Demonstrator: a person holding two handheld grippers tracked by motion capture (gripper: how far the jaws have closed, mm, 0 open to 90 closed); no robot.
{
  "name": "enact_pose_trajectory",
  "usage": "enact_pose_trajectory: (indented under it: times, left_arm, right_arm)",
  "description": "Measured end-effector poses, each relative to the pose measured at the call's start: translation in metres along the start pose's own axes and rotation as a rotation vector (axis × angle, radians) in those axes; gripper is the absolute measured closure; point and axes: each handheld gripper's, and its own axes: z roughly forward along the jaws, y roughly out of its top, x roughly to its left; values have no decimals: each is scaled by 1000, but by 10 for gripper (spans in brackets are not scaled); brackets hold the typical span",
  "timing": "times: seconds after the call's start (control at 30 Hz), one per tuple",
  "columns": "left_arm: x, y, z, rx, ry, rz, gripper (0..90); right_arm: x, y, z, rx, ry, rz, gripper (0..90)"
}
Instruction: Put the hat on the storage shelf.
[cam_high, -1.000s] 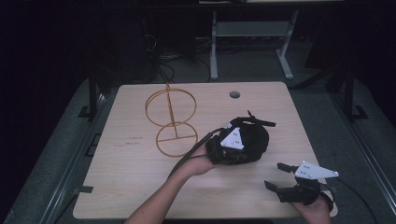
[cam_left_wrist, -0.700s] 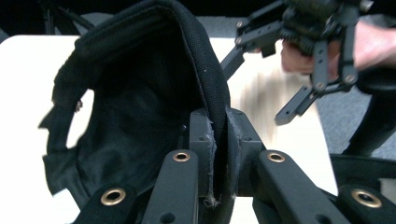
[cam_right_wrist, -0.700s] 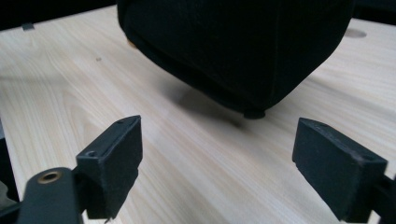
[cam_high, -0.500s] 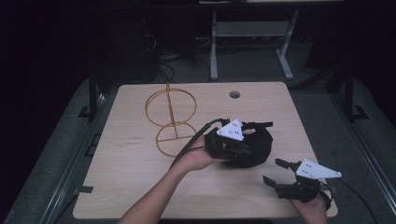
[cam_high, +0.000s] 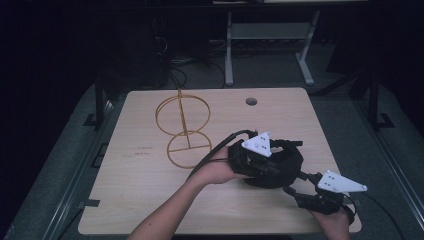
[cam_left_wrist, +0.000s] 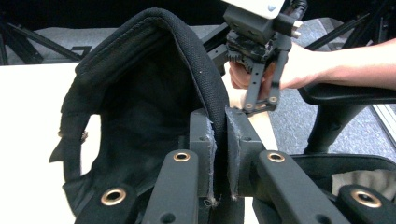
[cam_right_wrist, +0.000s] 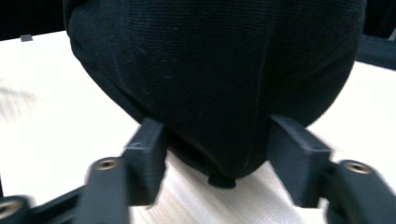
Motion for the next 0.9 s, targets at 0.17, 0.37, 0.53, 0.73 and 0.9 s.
enact_pose_trajectory:
  times: [0.17, 0.37, 0.53, 0.73, 0.9]
  left_arm:
    - [-2, 4, -1, 2, -24, 11, 830]
    - [-1, 5, -4, 3, -20, 18, 830]
    - [-1, 3, -7, 4, 7, 9, 820]
    - [1, 1, -12, 18, 58, 2, 716]
    - [2, -1, -15, 44, 95, -13, 592]
  right_arm:
    - [0, 0, -3, -4, 16, -32, 632]
    - [1, 1, -5, -17, 41, -47, 816]
    - [2, 3, -5, -11, 53, -48, 852]
    - [5, 8, -5, -12, 69, -24, 868]
    - [5, 10, -5, -18, 65, -26, 871]
